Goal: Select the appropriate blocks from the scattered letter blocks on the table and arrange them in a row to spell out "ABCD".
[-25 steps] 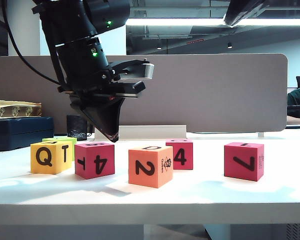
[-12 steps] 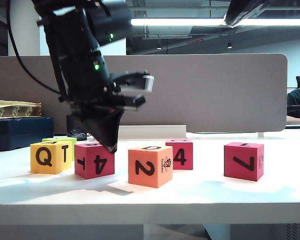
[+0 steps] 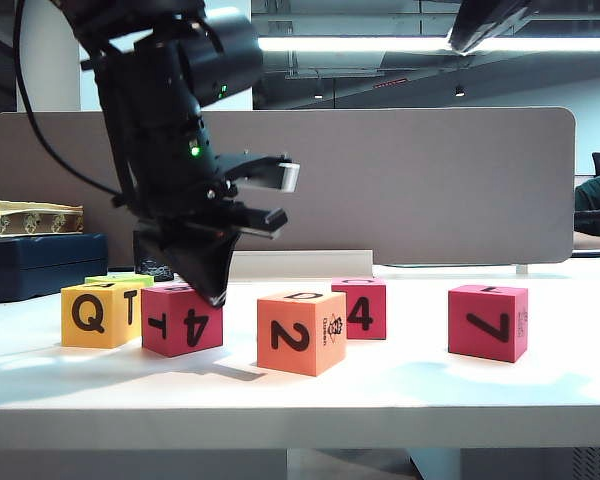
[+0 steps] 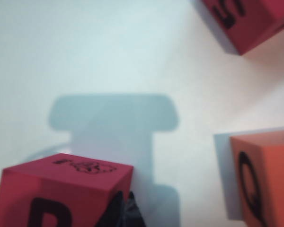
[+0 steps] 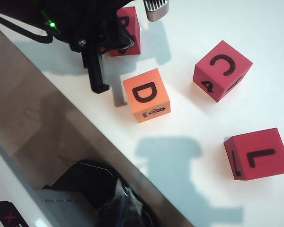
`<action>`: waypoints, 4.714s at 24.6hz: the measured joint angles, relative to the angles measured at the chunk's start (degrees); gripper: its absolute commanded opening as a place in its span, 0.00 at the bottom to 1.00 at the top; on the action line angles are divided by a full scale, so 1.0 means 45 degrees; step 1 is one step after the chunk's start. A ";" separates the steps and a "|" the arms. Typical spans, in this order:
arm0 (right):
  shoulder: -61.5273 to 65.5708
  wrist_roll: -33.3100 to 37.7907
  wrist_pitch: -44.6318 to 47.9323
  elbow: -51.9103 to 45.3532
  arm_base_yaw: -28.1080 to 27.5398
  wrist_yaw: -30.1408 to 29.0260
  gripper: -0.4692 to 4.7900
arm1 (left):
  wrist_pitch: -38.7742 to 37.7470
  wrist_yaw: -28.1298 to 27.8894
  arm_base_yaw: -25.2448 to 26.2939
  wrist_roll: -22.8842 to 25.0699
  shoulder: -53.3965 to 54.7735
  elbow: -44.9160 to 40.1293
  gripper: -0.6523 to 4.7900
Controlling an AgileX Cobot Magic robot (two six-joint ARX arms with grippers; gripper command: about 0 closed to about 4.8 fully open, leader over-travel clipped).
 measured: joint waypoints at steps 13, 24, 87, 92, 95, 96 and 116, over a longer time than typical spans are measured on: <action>0.0005 0.0000 -0.0044 0.0000 -0.0005 0.0015 0.09 | 0.1069 -0.1384 0.0097 -0.0330 0.0262 -0.0005 0.11; 0.0005 -0.0005 -0.0049 0.0000 -0.0005 0.0015 0.09 | 0.1462 -0.1865 0.0102 -0.0583 0.0767 0.0000 0.11; 0.0000 0.0000 -0.2157 0.1010 -0.0005 0.0024 0.09 | -0.1506 0.5960 0.0476 0.8340 0.4172 0.6581 1.00; 0.0000 -0.0005 -0.2191 0.1010 -0.0005 0.0019 0.09 | -0.1035 0.5974 0.0471 0.8340 0.4342 0.6649 1.00; 0.0000 0.0000 -0.2195 0.1010 -0.0005 0.0029 0.09 | -0.1039 0.5974 0.0471 0.8335 0.4716 0.6669 1.00; 0.0000 0.0000 -0.2191 0.1010 -0.0005 0.0024 0.09 | -0.1039 0.5974 0.0471 0.8335 0.4779 0.6669 1.00; 0.0000 -0.0005 -0.2176 0.1010 -0.0010 0.0034 0.09 | -0.0865 0.5372 0.0185 0.6781 0.5343 0.6892 0.62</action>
